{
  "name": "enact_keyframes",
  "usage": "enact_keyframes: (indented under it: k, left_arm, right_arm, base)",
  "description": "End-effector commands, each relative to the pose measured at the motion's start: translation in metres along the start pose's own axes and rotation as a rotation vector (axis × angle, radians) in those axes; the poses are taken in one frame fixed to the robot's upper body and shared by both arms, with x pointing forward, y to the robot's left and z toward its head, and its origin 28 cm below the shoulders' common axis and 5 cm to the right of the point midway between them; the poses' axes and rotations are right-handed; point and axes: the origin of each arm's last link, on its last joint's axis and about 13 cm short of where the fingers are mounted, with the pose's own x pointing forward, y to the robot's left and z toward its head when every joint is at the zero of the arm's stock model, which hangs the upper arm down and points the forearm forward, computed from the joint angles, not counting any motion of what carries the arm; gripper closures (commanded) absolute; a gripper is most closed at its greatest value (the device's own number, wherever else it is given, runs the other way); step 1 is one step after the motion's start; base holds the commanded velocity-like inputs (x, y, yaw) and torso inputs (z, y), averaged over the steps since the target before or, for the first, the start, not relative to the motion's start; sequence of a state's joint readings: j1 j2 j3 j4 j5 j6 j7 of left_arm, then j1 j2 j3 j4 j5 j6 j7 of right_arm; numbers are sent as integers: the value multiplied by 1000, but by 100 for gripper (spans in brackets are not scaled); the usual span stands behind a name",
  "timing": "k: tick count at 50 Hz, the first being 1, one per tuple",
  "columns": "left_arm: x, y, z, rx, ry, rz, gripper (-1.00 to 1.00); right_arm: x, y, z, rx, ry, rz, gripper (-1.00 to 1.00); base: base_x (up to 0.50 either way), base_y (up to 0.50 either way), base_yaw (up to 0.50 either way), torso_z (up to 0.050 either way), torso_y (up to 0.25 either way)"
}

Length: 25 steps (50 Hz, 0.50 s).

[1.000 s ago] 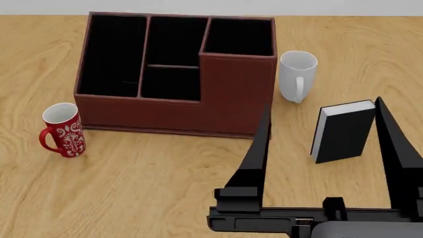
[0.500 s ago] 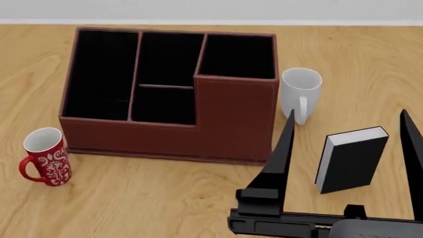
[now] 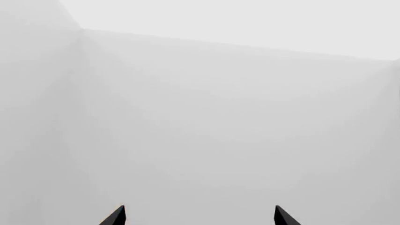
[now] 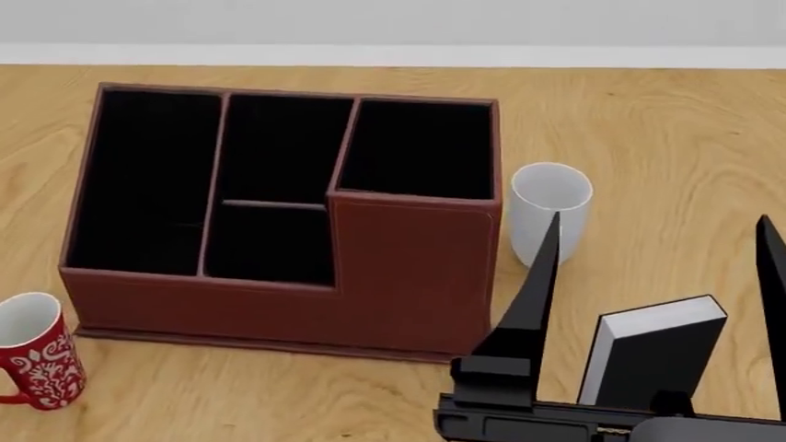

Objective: Pick up the book and place it in the right compartment of the caddy.

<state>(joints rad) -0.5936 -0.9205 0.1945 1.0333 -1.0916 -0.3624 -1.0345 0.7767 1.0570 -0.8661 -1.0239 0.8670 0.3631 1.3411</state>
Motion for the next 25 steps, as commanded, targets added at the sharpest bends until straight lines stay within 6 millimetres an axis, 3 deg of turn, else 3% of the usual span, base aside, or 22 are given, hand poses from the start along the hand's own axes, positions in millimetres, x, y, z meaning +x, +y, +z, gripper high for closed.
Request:
enact_keyframes:
  k: [1, 25]
  left_arm:
    - [0, 0, 0, -2, -1, -1, -100]
    - [1, 0, 1, -8, -8, 1, -100]
  right_arm:
    - [-1, -1, 0, 4, 1, -4, -100]
    - [4, 3, 1, 0, -2, 7, -100]
  base:
    - [270, -109, 0, 0, 0]
    - [267, -109, 0, 0, 1]
